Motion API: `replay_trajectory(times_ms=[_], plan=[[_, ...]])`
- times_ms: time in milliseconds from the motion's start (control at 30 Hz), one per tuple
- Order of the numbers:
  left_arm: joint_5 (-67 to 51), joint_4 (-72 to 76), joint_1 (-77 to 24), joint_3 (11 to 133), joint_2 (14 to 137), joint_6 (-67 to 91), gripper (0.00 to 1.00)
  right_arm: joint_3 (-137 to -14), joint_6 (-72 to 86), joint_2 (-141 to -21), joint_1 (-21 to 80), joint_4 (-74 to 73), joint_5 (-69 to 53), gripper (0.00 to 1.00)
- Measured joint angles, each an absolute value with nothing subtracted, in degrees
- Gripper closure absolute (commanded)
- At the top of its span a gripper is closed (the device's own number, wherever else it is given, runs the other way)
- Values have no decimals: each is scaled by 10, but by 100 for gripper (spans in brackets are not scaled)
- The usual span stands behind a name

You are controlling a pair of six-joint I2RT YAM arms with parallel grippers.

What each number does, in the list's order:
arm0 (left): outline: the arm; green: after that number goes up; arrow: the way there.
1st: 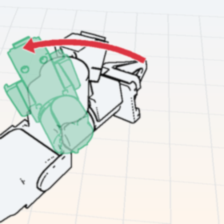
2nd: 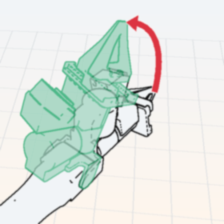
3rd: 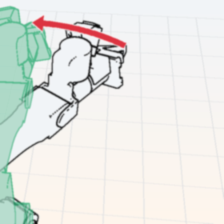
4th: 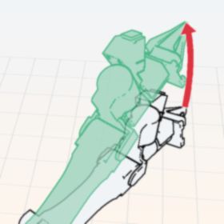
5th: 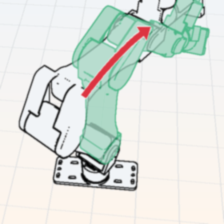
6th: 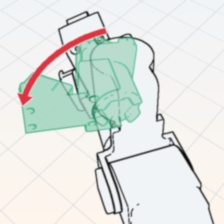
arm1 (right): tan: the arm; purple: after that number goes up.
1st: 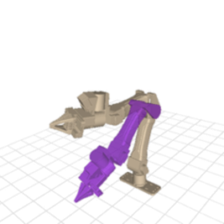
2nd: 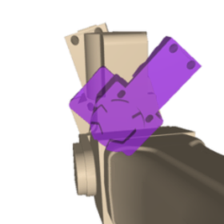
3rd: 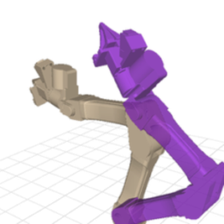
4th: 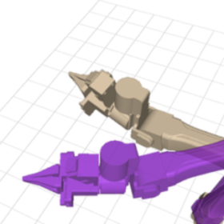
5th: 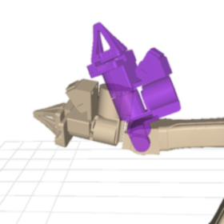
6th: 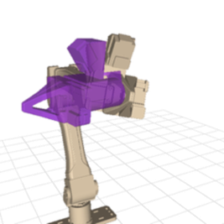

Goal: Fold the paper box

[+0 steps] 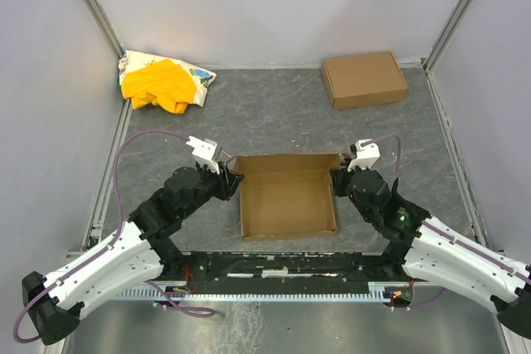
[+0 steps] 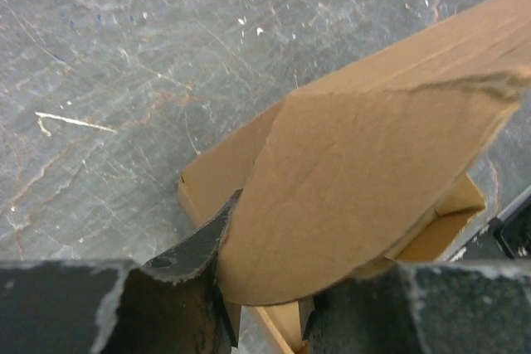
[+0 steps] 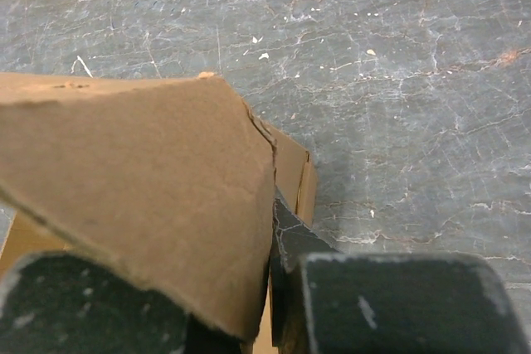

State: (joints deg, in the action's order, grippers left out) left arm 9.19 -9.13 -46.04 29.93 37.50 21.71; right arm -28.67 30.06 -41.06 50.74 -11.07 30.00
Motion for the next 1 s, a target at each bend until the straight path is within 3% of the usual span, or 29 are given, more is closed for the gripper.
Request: replay_trajectory(times_ms=[233, 1000], plan=[[82, -141, -462, 290, 351, 236, 64, -280, 313, -409, 515, -113, 294, 89], [76, -106, -462, 269, 353, 293, 66, -282, 327, -434, 533, -97, 318, 90]])
